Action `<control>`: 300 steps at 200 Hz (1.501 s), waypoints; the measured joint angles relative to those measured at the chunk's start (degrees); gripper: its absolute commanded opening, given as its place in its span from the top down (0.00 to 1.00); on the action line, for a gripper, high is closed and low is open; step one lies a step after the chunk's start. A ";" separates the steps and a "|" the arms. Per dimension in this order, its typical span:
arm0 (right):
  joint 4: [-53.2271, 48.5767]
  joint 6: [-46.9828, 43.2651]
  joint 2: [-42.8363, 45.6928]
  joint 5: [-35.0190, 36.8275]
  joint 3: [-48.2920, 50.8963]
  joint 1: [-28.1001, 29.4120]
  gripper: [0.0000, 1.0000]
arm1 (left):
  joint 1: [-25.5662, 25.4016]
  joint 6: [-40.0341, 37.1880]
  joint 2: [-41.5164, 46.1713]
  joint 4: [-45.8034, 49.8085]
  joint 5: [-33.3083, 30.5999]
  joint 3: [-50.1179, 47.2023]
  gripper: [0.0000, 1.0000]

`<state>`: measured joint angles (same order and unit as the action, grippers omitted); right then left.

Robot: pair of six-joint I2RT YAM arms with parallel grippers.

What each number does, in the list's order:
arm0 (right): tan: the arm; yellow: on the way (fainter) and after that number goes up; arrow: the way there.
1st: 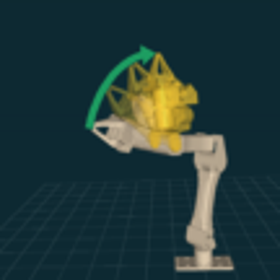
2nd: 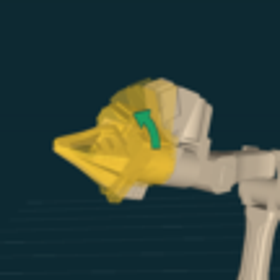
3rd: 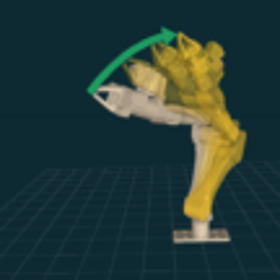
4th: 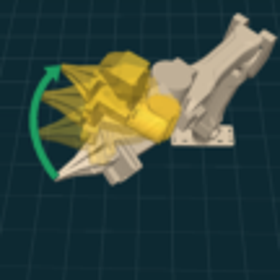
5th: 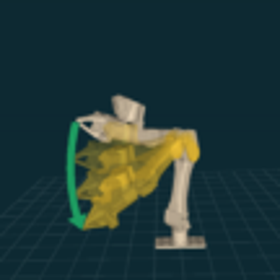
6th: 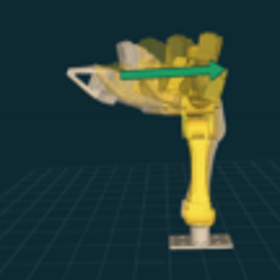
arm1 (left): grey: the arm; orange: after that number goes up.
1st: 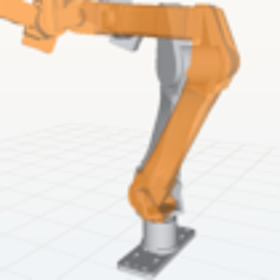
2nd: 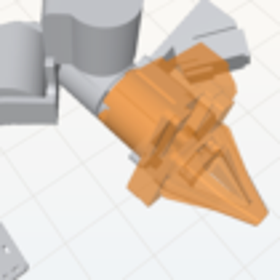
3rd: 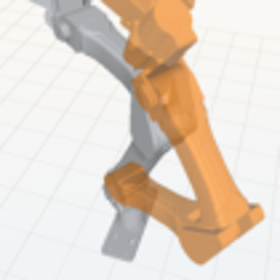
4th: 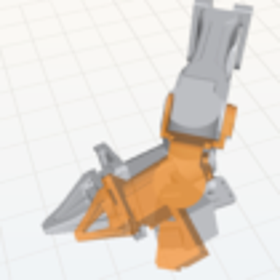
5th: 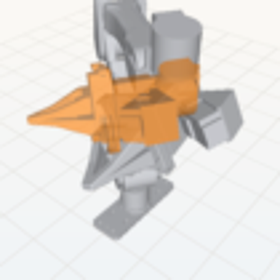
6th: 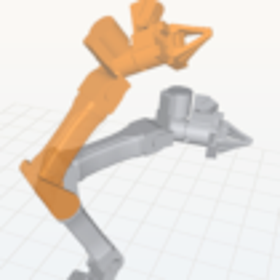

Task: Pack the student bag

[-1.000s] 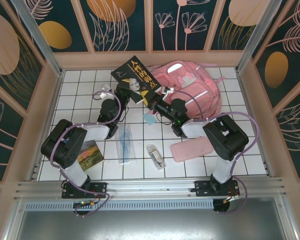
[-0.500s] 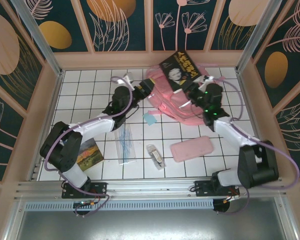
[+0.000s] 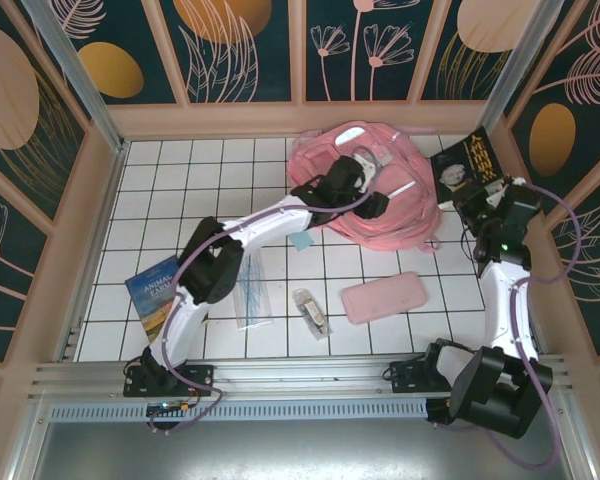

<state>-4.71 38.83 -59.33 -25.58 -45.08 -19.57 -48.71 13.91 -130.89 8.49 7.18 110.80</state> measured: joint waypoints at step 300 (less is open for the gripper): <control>-6.05 -0.85 4.46 -4.87 -1.22 -7.45 1.00 | 8.68 10.62 1.01 3.34 10.93 5.18 1.00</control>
<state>-10.76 37.98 -54.87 -30.46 -46.30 -27.03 -40.03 24.53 -129.88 11.84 18.11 115.98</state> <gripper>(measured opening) 0.149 0.065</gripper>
